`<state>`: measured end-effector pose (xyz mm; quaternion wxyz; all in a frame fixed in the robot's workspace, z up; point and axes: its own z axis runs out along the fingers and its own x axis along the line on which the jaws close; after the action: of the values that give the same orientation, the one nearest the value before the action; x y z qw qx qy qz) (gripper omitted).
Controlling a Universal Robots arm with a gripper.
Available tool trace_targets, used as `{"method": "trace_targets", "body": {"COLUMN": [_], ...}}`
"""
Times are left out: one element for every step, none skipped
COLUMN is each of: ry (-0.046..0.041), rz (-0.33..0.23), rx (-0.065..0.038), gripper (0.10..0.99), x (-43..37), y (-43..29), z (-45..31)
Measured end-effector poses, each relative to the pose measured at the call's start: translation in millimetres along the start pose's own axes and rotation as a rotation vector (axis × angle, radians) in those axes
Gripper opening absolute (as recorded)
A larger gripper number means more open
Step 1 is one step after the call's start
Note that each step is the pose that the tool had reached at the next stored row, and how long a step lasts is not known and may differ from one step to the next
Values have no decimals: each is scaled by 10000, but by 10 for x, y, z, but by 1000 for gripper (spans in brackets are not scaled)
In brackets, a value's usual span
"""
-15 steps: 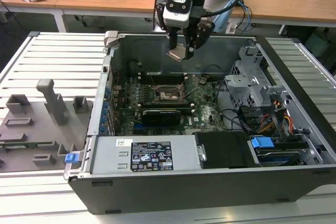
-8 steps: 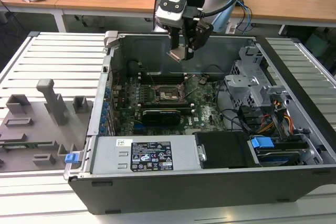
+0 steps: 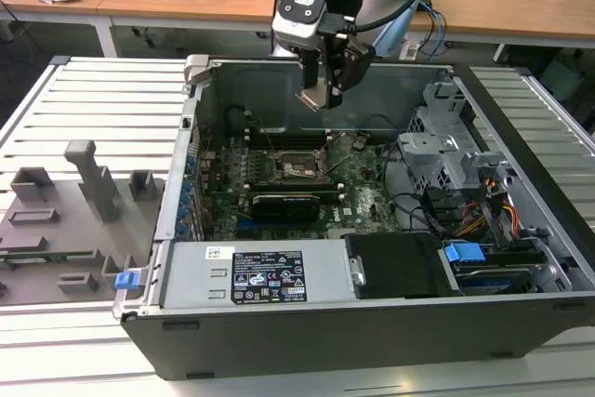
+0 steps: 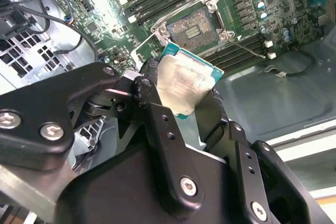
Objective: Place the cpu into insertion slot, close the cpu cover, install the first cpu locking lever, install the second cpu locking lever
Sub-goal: 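Place the cpu into insertion slot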
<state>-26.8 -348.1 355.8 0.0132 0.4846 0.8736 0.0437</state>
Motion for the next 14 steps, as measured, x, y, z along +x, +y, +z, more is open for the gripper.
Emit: {"method": "trace_targets", "body": {"ry": [0,-3,-20,-53,-87,-107,-122,-139,-152,-161,-170,-180,-191,-197], "rz": [6,31,228,613,976,1215,1387,1629,1839,2010,2184,2379,2633,2787], "rx": [1,1,-5,-13,-19,-23,-24,-19,-10,-3,5,16,36,46], "gripper": [525,525,525,525,525,525,525,525,525,525,525,525,525,525], "x": [0,0,0,0,0,-1,-1,-1,-1,-1,-1,-1,-2,-2], "y": [-1,-1,-2,-2,-2,-3,-3,-3,-4,-5,-6,-7,-9,-10], "z": [7,9,12,16,21,26,30,39,47,56,64,75,89,103]}}
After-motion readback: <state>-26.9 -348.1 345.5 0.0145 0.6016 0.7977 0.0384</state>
